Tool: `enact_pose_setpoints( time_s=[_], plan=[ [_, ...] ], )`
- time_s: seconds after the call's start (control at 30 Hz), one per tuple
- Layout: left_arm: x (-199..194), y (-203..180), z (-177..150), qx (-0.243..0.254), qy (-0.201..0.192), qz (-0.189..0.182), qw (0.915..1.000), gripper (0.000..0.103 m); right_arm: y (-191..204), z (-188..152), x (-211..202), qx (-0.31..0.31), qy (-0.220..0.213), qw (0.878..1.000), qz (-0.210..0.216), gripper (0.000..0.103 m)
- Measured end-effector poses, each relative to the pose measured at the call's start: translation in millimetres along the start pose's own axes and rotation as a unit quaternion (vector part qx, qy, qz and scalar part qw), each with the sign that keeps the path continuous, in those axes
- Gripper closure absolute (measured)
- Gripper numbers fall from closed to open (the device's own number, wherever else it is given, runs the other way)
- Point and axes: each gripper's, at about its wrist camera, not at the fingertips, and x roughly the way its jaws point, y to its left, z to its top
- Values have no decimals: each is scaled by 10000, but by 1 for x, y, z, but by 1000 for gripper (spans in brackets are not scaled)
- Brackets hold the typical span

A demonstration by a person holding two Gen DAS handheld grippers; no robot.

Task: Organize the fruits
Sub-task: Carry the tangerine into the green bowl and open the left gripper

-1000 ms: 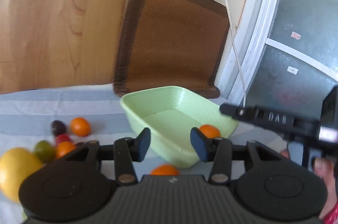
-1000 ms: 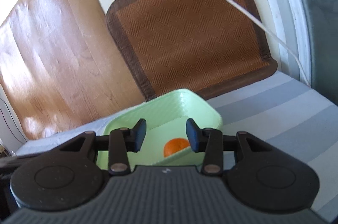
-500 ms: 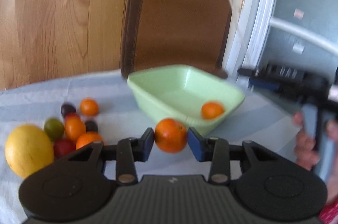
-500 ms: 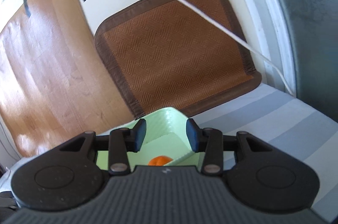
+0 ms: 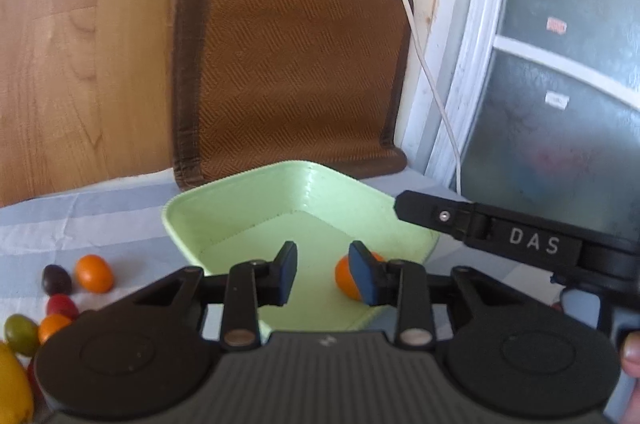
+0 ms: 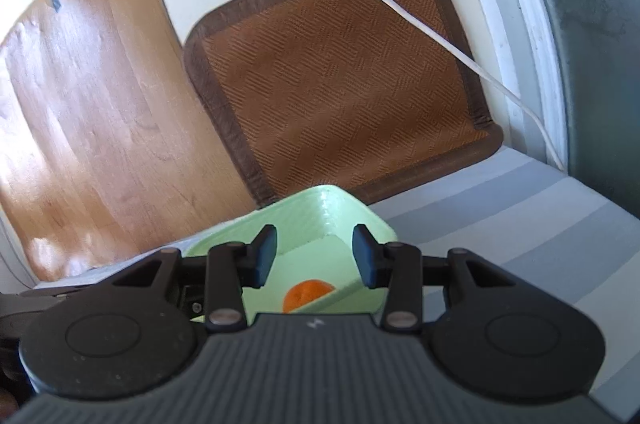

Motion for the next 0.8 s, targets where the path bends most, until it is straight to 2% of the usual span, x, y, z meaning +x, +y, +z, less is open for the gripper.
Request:
enact_pose_setpoints(
  time_s=[0.03, 0.1, 0.23, 0.37, 0.43, 0.47, 0.6, 0.7, 0.8],
  plan=[
    [-8, 5, -1, -82, -67, 18, 9999, 69, 2, 1, -2, -54, -69, 10000, -23, 59],
    [-26, 13, -9, -184, -175, 79, 9996, 56, 4, 0, -3, -141, -118, 9997, -131, 59],
    [-37, 15, -29, -144, -63, 275, 9995, 48, 3, 1, 1, -42, 38, 10000, -55, 59],
    [-22, 11, -45, -56, 269, 359, 9990, 48, 3, 0, 0, -66, 24, 9999, -104, 59],
    [-14, 11, -51, -53, 413, 353, 9985, 54, 1, 0, 1, -17, 39, 9999, -103, 59],
    [-10, 10, -52, -27, 488, 340, 9982, 63, 1, 0, 1, -10, 47, 9999, -108, 59],
    [-21, 7, -50, -22, 416, 364, 9985, 64, 2, -1, 0, -17, 33, 9999, -108, 59],
    [-42, 8, -33, -187, 167, 111, 9996, 65, 2, -1, 1, 55, 6, 9998, -176, 59],
    [-39, 4, -7, -168, -93, 28, 9998, 64, -1, -2, 5, 197, 93, 9994, -259, 59]
  ],
)
